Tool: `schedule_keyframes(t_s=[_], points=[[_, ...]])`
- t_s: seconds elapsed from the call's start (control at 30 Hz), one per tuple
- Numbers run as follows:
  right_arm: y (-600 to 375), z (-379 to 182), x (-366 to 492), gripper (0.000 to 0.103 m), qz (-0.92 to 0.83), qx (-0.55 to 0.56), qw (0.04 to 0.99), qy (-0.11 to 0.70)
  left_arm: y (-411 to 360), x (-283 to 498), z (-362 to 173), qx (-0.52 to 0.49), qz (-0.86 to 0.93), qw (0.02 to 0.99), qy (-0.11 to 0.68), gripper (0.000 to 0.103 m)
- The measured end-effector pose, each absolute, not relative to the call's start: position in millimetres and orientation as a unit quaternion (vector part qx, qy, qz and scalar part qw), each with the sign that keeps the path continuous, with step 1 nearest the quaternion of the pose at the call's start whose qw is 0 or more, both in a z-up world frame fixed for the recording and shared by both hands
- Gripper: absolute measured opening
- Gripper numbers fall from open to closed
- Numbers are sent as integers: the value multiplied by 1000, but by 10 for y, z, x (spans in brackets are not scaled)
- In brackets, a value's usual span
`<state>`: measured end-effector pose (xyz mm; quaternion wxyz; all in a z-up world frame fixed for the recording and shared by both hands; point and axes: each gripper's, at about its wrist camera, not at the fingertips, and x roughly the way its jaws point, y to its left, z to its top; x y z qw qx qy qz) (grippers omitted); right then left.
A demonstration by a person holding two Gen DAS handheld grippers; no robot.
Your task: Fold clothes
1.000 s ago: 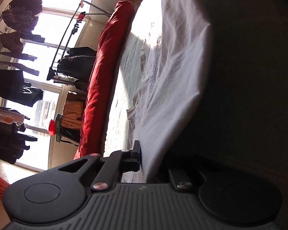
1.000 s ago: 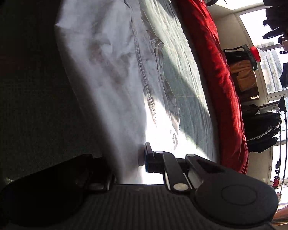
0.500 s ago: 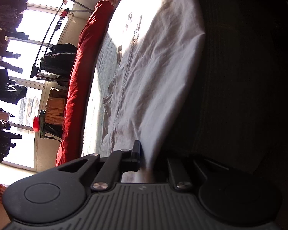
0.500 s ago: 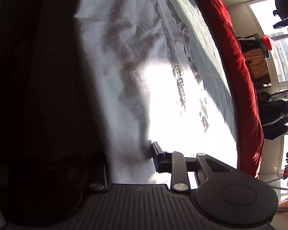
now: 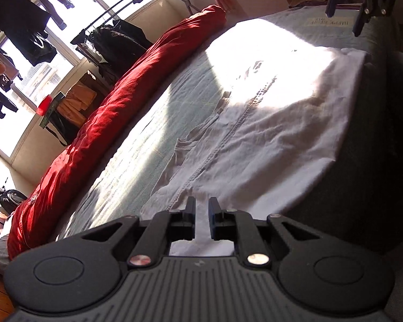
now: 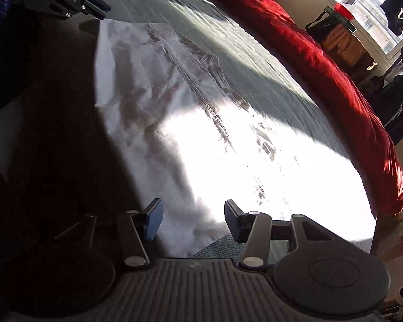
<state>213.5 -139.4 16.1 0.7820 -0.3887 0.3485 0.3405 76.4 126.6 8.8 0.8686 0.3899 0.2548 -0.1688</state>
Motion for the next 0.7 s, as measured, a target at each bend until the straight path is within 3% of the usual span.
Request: schedule_keyframes(t_s=[0.17,0.23,0.43,0.5,0.6,0.7], points=[[-1334,199,2359,60,346,-343,810,327,1127,839,144,368,-167,886,227,20],[-1293,61,2531,60,346,-315,819,331,1138,897,-5,341,-167,890,253,26],[-1347,-520,2674,60,331,-219,834,384,1234,1051,-507,248,-163,892,342,28],[-1412,-651,2611,65,319,-222,836,386,1366,1027,-661,210,-152,893,367,29],[-1578,-750,2500,73,306,-189,854,377,1533,952,-664,156,-143,903,373,33],[-1656,-740,2435,74,296,-173,862,373,1523,940,-513,154,-133,906,370,35]])
